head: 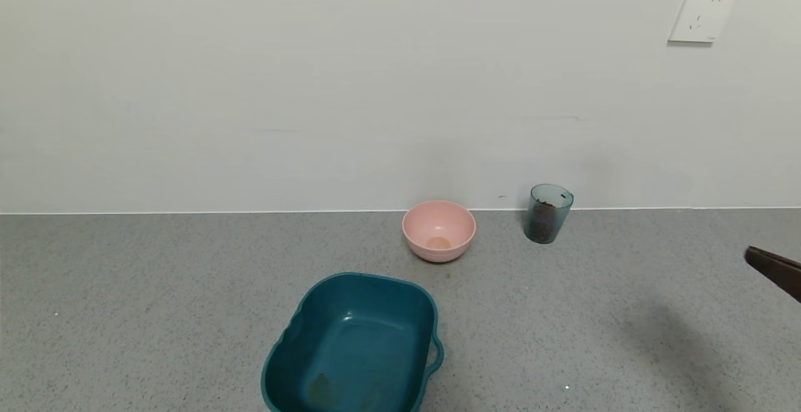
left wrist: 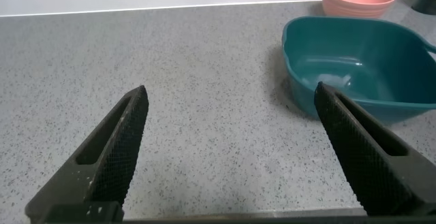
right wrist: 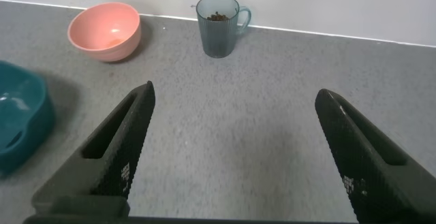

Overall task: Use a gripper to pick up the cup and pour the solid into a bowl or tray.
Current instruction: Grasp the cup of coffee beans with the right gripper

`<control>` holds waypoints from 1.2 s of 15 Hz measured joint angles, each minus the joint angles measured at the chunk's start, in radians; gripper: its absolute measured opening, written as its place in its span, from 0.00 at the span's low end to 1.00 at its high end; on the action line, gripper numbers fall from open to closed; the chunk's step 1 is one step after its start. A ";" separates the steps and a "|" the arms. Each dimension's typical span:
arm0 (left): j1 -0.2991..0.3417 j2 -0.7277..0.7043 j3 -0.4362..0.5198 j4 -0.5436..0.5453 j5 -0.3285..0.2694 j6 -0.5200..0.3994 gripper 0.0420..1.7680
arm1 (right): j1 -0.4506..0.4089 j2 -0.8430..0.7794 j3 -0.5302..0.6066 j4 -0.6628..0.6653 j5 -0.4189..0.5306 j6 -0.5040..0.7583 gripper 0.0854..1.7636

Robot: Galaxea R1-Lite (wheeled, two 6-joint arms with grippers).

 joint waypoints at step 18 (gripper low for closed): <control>0.000 0.000 0.000 0.000 0.000 0.000 0.99 | 0.147 1.066 -0.287 -0.589 -0.160 -0.001 0.97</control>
